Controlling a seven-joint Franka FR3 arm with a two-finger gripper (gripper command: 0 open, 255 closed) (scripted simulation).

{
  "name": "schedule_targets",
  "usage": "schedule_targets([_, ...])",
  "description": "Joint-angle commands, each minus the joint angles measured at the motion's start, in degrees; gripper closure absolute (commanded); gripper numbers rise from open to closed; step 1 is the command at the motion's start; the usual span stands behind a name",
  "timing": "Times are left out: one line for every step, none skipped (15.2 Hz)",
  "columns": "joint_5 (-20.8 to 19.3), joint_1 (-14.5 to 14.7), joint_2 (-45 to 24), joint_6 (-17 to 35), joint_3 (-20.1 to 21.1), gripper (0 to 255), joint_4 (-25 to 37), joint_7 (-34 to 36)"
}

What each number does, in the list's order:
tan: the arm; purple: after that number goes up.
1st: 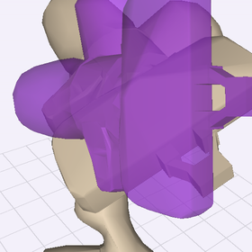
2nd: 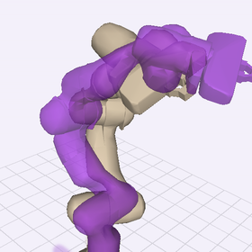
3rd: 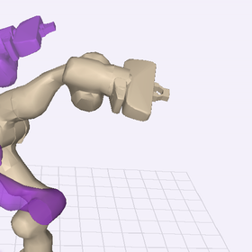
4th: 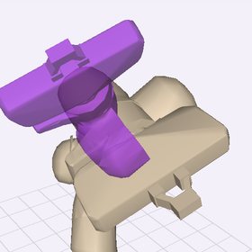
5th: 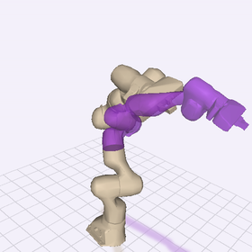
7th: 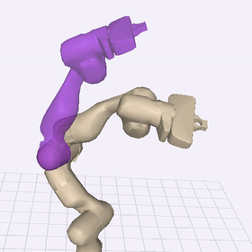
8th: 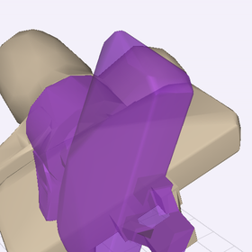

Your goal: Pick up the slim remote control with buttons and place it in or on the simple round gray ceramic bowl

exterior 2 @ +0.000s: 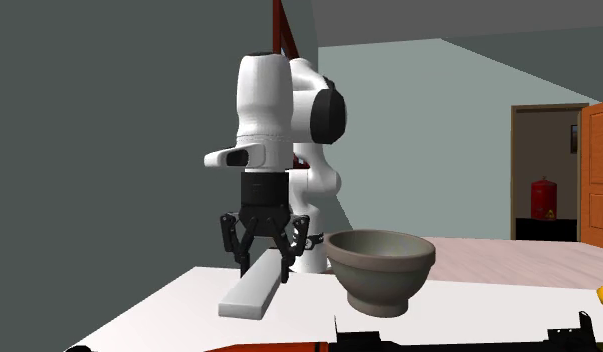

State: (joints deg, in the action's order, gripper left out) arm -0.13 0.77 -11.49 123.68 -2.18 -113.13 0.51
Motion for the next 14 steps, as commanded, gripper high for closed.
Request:
schedule_targets([-0.03, -0.01, 0.71, -1.36, -0.02, 255, 0.65, -0.01])
schedule_targets([-0.05, 0.0, 1.04, -2.06, -0.02, 255, 1.02, 0.0])
schedule_targets([-0.06, 0.0, 1.36, -2.76, -0.02, 255, 1.4, 0.0])
schedule_targets([-0.07, 0.0, 1.66, -3.46, -0.02, 255, 1.8, 0.0])
schedule_targets([-0.08, 0.01, 1.96, -4.17, -0.03, 255, 2.2, 0.01])
schedule_targets([-0.09, 0.01, 2.25, -4.87, -0.03, 255, 2.62, 0.01])
schedule_targets([-0.1, 0.01, 2.53, -5.58, -0.03, 255, 3.06, 0.01])
schedule_targets([-0.11, 0.02, 2.79, -6.29, -0.03, 255, 3.5, 0.01])
schedule_targets([-0.12, 0.02, 3.05, -7.01, -0.03, 255, 3.96, 0.01])
schedule_targets([-0.13, 0.02, 3.29, -7.72, -0.03, 255, 4.43, 0.02])
schedule_targets([-0.14, 0.02, 3.53, -8.44, -0.03, 255, 4.92, 0.02])
schedule_targets([-0.15, 0.02, 3.75, -9.16, -0.03, 255, 5.42, 0.02])
schedule_targets([-0.15, 0.03, 3.96, -9.89, -0.03, 255, 5.93, 0.02])
schedule_targets([-0.16, 0.03, 4.16, -10.61, -0.04, 255, 6.45, 0.02])
